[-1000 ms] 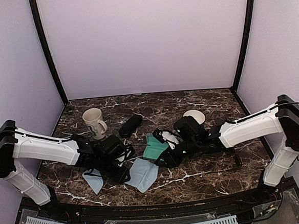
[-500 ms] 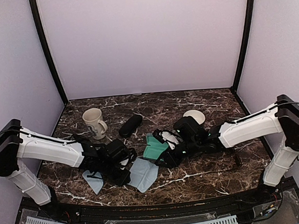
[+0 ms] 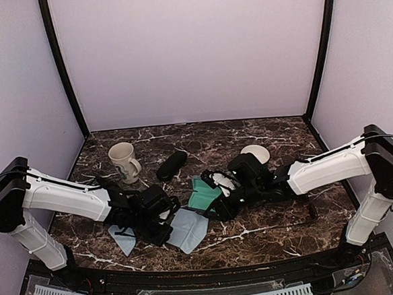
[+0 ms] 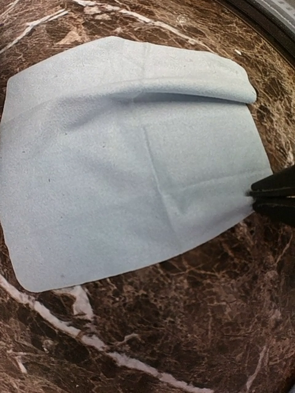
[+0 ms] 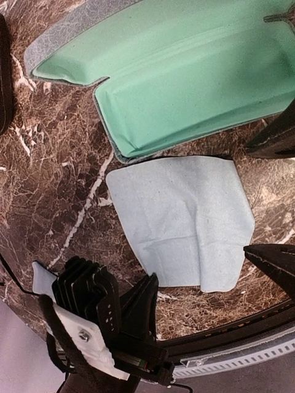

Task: Organize the sunglasses
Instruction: Pick up the glasses cleaning cloth from the center of the board.

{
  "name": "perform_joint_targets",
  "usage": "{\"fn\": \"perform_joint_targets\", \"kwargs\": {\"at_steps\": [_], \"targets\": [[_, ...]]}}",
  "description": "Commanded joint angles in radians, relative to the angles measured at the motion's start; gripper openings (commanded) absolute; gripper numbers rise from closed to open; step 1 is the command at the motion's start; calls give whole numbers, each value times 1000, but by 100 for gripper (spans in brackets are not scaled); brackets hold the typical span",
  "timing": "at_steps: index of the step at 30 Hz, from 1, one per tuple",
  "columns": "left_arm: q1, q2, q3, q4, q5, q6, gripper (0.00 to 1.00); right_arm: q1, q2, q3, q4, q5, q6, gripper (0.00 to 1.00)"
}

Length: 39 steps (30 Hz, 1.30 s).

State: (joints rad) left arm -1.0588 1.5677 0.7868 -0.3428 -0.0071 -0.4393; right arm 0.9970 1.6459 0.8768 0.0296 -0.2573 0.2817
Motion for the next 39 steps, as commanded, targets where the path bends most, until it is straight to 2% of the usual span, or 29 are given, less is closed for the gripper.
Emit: {"fn": "perform_joint_targets", "kwargs": {"at_steps": [1,10,21,39], "targets": [[-7,-30,-19,-65,-18,26,0,8,36,42,32,2,-4,48],[5,-88,-79,-30,-5,17,0,14,149,173,44,-22,6,45],[10,-135,-203,156,2,-37,0,31,312,328,56,-60,31,44],[10,-155,-242,195,5,-52,0,49,479,483,9,-55,20,44]]}}
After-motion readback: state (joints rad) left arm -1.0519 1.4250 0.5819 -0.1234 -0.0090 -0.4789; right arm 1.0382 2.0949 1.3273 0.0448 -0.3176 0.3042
